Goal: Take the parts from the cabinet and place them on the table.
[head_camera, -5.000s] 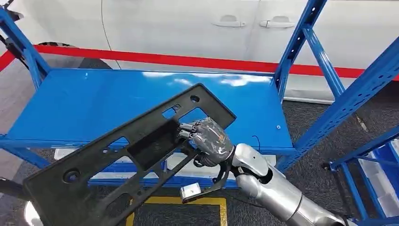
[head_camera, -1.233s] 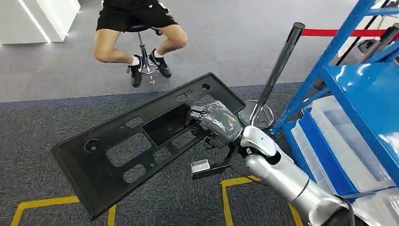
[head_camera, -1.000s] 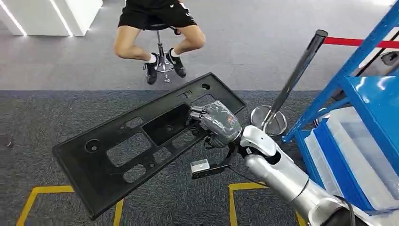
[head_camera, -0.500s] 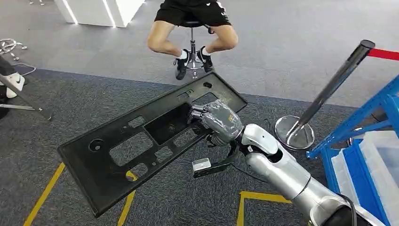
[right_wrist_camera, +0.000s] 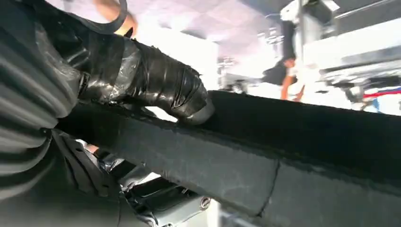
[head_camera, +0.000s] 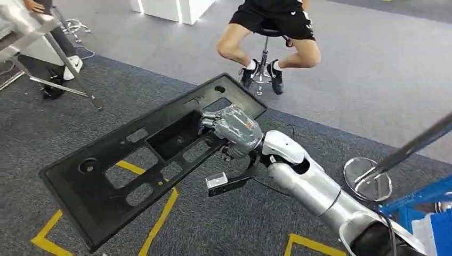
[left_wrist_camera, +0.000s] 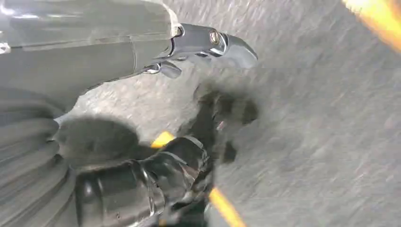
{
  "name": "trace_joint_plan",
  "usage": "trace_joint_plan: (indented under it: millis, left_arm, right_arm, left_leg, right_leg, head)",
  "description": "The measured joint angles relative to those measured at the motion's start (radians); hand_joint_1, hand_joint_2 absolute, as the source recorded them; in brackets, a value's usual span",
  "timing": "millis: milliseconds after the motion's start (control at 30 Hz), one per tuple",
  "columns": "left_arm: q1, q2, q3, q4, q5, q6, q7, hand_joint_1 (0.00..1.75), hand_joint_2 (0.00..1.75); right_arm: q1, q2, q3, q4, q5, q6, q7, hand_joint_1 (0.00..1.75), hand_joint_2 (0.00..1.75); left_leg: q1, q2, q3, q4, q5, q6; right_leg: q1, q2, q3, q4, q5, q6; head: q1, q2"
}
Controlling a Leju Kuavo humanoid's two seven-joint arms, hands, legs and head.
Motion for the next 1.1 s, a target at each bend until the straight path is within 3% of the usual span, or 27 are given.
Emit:
trace_joint_plan:
  millis: [67,100,133,167,233,300,333,367,433,467,500,567,600,633,667,700,733,767,800,833,867,900,933,1000,1033,1067,1100]
  left_arm:
    - [0.004,0.008,0.003,-0.003,0.000,-0.002,0.000,0.00,1.75]
    - [0.009,0.011,0.003,-0.003,0.000,-0.002,0.002,0.00,1.75]
    - [0.017,0.015,0.003,-0.003,0.001,-0.002,0.002,0.00,1.75]
    - [0.013,0.018,0.003,-0.004,0.001,-0.002,0.005,0.00,1.75]
    - [0.014,0.023,0.004,-0.007,0.002,-0.002,0.006,0.00,1.75]
    - [0.013,0.034,0.004,-0.009,0.003,-0.003,0.009,0.00,1.75]
    - [0.014,0.034,0.004,-0.010,0.003,-0.005,0.009,0.00,1.75]
    - [0.005,0.038,0.005,-0.010,0.004,-0.005,0.011,0.00,1.75]
    - [-0.001,0.042,0.005,-0.010,0.006,-0.006,0.014,0.00,1.75]
    - [0.001,0.043,0.006,-0.010,0.008,-0.006,0.018,0.00,1.75]
    - [0.005,0.044,0.006,-0.010,0.012,-0.007,0.023,0.00,1.75]
    - [0.013,0.045,0.008,-0.010,0.013,-0.008,0.028,0.00,1.75]
    - [0.017,0.046,0.008,-0.010,0.013,-0.009,0.029,0.00,1.75]
    - [0.016,0.052,0.010,-0.010,0.014,-0.009,0.029,0.00,1.75]
    - [0.021,0.053,0.010,-0.009,0.015,-0.012,0.029,0.00,1.75]
    - [0.018,0.057,0.011,-0.009,0.014,-0.012,0.031,0.00,1.75]
    - [0.015,0.062,0.012,-0.010,0.014,-0.012,0.032,0.00,1.75]
    - [0.014,0.074,0.013,-0.010,0.015,-0.011,0.032,0.00,1.75]
    - [0.005,0.078,0.016,-0.011,0.016,-0.011,0.033,0.00,1.75]
    - [0.007,0.078,0.018,-0.011,0.018,-0.012,0.035,0.00,1.75]
    - [0.009,0.078,0.019,-0.011,0.022,-0.012,0.035,0.00,1.75]
    - [0.007,0.079,0.020,-0.011,0.023,-0.012,0.035,0.00,1.75]
    - [0.005,0.079,0.021,-0.011,0.024,-0.012,0.035,0.00,1.75]
    - [0.008,0.077,0.026,-0.011,0.026,-0.012,0.038,0.00,1.75]
    - [0.011,0.077,0.027,-0.011,0.027,-0.012,0.039,0.00,1.75]
    - [0.015,0.076,0.027,-0.011,0.028,-0.013,0.039,0.00,1.75]
    - [0.019,0.074,0.027,-0.010,0.028,-0.013,0.041,0.00,1.75]
  right_arm:
    - [-0.010,0.003,0.006,0.005,0.000,0.000,-0.002,1.75,1.75]
    - [-0.015,0.003,0.008,0.007,0.000,0.000,-0.003,1.75,1.75]
    - [-0.020,0.003,0.009,0.013,-0.001,0.001,-0.002,1.75,1.75]
    - [-0.025,0.004,0.010,0.015,-0.003,0.001,-0.003,1.75,1.75]
    - [-0.028,0.012,0.014,0.018,-0.003,0.003,-0.003,1.75,1.75]
    - [-0.035,0.018,0.018,0.022,-0.005,0.005,-0.006,1.75,1.75]
    - [-0.037,0.021,0.018,0.022,-0.005,0.005,-0.006,1.75,1.75]
    - [-0.043,0.023,0.019,0.023,-0.008,0.006,-0.009,1.75,1.75]
    - [-0.046,0.023,0.022,0.027,-0.009,0.008,-0.012,1.75,1.75]
    - [-0.046,0.023,0.025,0.030,-0.010,0.009,-0.012,1.75,1.75]
    - [-0.046,0.024,0.028,0.032,-0.010,0.010,-0.013,1.75,1.75]
    - [-0.052,0.027,0.033,0.033,-0.011,0.011,-0.013,1.75,1.75]
    - [-0.057,0.029,0.035,0.033,-0.011,0.013,-0.014,1.75,1.75]
    - [-0.055,0.029,0.037,0.035,-0.011,0.014,-0.013,1.75,1.75]
    - [-0.069,0.026,0.039,0.040,-0.013,0.015,-0.013,1.75,1.75]
    - [-0.070,0.030,0.042,0.041,-0.013,0.018,-0.014,1.75,1.75]
    - [-0.072,0.033,0.045,0.041,-0.014,0.020,-0.013,1.75,1.75]
    - [-0.074,0.034,0.046,0.041,-0.013,0.023,-0.011,1.75,1.75]
    - [-0.084,0.036,0.047,0.040,-0.013,0.026,-0.011,1.75,1.75]
    - [-0.091,0.036,0.047,0.040,-0.013,0.027,-0.008,1.75,1.75]
    - [-0.094,0.035,0.047,0.044,-0.012,0.027,-0.006,1.75,1.75]
    - [-0.099,0.033,0.048,0.050,-0.012,0.027,-0.004,1.75,1.75]
    - [-0.102,0.034,0.051,0.055,-0.010,0.031,-0.002,1.75,1.75]
    - [-0.105,0.034,0.053,0.061,-0.005,0.032,0.000,1.75,1.75]
    - [-0.109,0.034,0.053,0.063,-0.004,0.032,0.000,1.75,1.75]
    - [-0.114,0.033,0.053,0.066,-0.004,0.032,0.000,1.75,1.75]
    - [-0.117,0.032,0.053,0.068,-0.003,0.032,0.003,1.75,1.75]
  left_leg:
    - [0.007,-0.026,0.018,0.015,-0.017,-0.015]
    - [0.011,-0.034,0.023,0.027,-0.031,-0.022]
    - [0.012,-0.043,0.015,0.033,-0.042,-0.033]
    - [0.012,-0.053,0.009,0.046,-0.048,-0.041]
    - [0.021,-0.076,0.000,0.027,-0.048,-0.052]
    - [0.024,-0.086,0.022,0.016,-0.055,-0.065]
    - [0.019,-0.014,0.018,0.047,-0.051,-0.069]
    - [0.018,0.027,-0.022,0.113,-0.054,-0.070]
    - [0.018,0.052,-0.142,0.265,-0.067,-0.068]
    - [0.017,0.054,-0.198,0.315,-0.059,-0.066]
    - [0.016,0.055,-0.235,0.316,-0.022,-0.060]
    - [0.010,0.060,-0.232,0.186,0.120,-0.038]
    - [0.000,0.076,-0.207,0.074,0.219,-0.014]
    - [-0.014,0.112,-0.199,0.067,0.215,0.012]
    - [-0.033,0.129,-0.182,0.085,0.206,0.021]
    - [-0.040,0.127,-0.160,0.054,0.184,0.033]
    - [-0.054,0.116,-0.139,0.039,0.149,0.038]
    - [-0.054,0.108,-0.116,0.019,0.123,0.045]
    - [-0.043,0.085,-0.066,-0.016,0.085,0.046]
    - [-0.031,0.074,-0.022,-0.040,0.068,0.042]
    - [-0.021,0.069,0.011,-0.055,0.052,0.052]
    - [-0.014,0.055,0.042,-0.068,0.037,0.051]
    - [-0.007,0.036,0.081,-0.084,0.017,0.043]
    - [0.009,0.001,0.144,-0.098,-0.022,0.021]
    - [0.018,-0.015,0.169,-0.098,-0.041,0.012]
    - [0.029,-0.034,0.202,-0.098,-0.070,0.001]
    - [0.040,-0.050,0.234,-0.097,-0.100,-0.016]
  right_leg:
    - [-0.011,0.008,0.058,-0.141,0.101,0.009]
    - [-0.018,0.029,0.090,-0.222,0.144,0.016]
    - [-0.019,0.083,0.099,-0.224,0.116,0.022]
    - [-0.019,0.091,0.123,-0.276,0.086,0.011]
    - [-0.008,0.070,0.126,-0.265,0.076,-0.005]
    - [-0.013,0.047,0.155,-0.286,0.068,-0.022]
    - [-0.010,0.037,0.185,-0.303,0.059,-0.030]
    - [-0.005,0.022,0.213,-0.316,0.048,-0.037]
    - [0.005,-0.007,0.261,-0.336,0.023,-0.041]
    - [0.010,-0.020,0.288,-0.346,0.007,-0.042]
    - [0.016,-0.033,0.317,-0.355,-0.009,-0.043]
    - [0.030,-0.057,0.386,-0.380,-0.044,-0.045]
    - [0.036,-0.068,0.429,-0.400,-0.063,-0.046]
    - [0.032,-0.077,0.455,-0.434,-0.074,-0.046]
    - [0.037,-0.089,0.471,-0.453,-0.077,-0.039]
    - [0.027,-0.095,0.490,-0.475,-0.079,-0.028]
    - [0.027,-0.112,0.522,-0.496,-0.081,-0.021]
    - [0.027,-0.112,0.530,-0.488,-0.073,-0.020]
    - [0.031,-0.112,0.507,-0.401,-0.029,-0.013]
    - [0.024,-0.077,0.446,-0.284,0.002,-0.021]
    - [0.023,-0.028,0.369,-0.168,0.021,-0.019]
    - [0.020,-0.004,0.297,-0.086,0.013,-0.011]
    - [0.010,0.008,0.216,-0.027,-0.037,-0.004]
    - [-0.005,0.007,0.107,-0.023,-0.145,0.011]
    - [-0.011,0.007,0.068,-0.041,-0.171,0.019]
    - [-0.020,0.007,0.029,-0.083,-0.168,0.036]
    - [-0.029,0.008,0.004,-0.143,-0.106,0.053]
  head:
    - [0.000,0.000]
    - [0.000,0.000]
    - [0.002,0.000]
    - [0.000,0.000]
    - [0.001,0.000]
    - [0.001,0.000]
    - [-0.001,0.000]
    - [-0.005,0.000]
    - [-0.004,0.000]
    - [-0.004,0.000]
    - [-0.004,0.000]
    - [-0.004,0.000]
    - [-0.004,0.000]
    - [0.000,0.000]
    - [0.003,0.000]
    - [-0.002,0.000]
    - [0.002,0.000]
    - [0.000,0.000]
    - [0.001,0.000]
    - [0.004,0.001]
    - [0.004,0.000]
    - [0.002,0.001]
    - [0.003,0.000]
    - [0.004,0.000]
    - [0.004,0.000]
    - [0.004,0.000]
    - [0.004,0.000]
